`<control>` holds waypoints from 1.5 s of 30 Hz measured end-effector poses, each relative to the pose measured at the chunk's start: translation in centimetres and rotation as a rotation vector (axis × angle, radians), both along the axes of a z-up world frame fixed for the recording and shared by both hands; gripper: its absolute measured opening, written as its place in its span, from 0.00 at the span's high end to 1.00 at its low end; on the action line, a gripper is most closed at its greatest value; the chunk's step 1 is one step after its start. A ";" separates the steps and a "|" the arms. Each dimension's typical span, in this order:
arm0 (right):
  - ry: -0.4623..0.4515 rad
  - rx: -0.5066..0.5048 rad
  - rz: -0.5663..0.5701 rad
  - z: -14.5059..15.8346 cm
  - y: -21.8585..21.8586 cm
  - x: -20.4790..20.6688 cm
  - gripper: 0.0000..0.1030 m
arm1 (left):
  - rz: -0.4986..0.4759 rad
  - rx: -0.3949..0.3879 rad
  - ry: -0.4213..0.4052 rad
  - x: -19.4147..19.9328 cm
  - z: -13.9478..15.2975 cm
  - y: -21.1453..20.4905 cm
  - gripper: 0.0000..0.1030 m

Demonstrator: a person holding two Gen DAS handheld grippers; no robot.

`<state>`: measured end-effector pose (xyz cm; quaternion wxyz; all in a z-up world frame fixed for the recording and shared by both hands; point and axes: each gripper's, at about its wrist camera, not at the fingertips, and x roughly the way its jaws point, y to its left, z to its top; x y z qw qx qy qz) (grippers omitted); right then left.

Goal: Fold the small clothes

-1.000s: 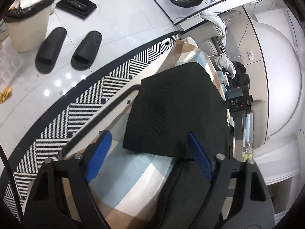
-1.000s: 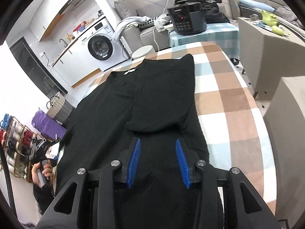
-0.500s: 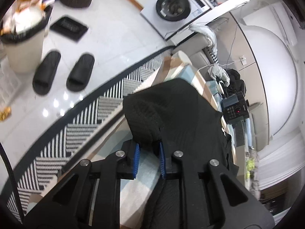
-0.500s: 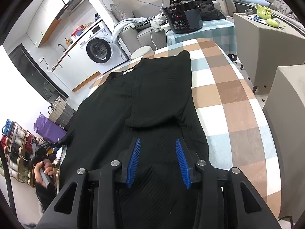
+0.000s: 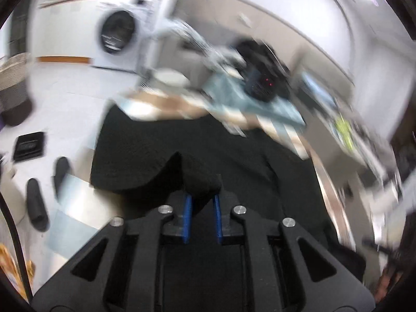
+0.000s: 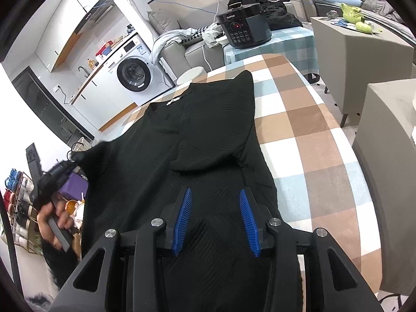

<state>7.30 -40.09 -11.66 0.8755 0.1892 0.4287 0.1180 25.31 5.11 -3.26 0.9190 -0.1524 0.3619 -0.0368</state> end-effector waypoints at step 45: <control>0.073 0.020 -0.102 -1.8 -2.2 -1.3 0.60 | 0.028 -0.260 0.029 8.8 -4.9 7.2 0.81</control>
